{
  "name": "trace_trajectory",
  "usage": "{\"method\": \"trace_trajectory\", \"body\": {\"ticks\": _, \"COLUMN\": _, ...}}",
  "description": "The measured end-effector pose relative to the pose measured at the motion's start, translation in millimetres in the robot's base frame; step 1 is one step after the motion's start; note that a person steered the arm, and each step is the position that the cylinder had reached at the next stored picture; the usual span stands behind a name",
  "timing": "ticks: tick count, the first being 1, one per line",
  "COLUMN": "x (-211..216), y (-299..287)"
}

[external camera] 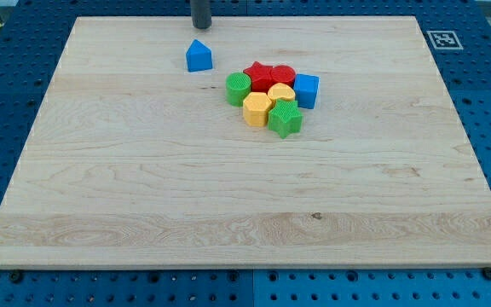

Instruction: Put the blue triangle diagonally top right to the blue cube

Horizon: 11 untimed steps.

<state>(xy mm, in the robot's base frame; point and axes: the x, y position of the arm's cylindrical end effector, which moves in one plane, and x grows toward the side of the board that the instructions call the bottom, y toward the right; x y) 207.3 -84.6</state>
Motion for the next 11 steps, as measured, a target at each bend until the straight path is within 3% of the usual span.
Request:
{"method": "trace_trajectory", "body": {"ticks": 3, "x": 22, "y": -89}}
{"method": "trace_trajectory", "body": {"ticks": 5, "x": 51, "y": -104}}
{"method": "trace_trajectory", "body": {"ticks": 7, "x": 103, "y": -67}}
{"method": "trace_trajectory", "body": {"ticks": 8, "x": 103, "y": -14}}
{"method": "trace_trajectory", "body": {"ticks": 11, "x": 103, "y": 2}}
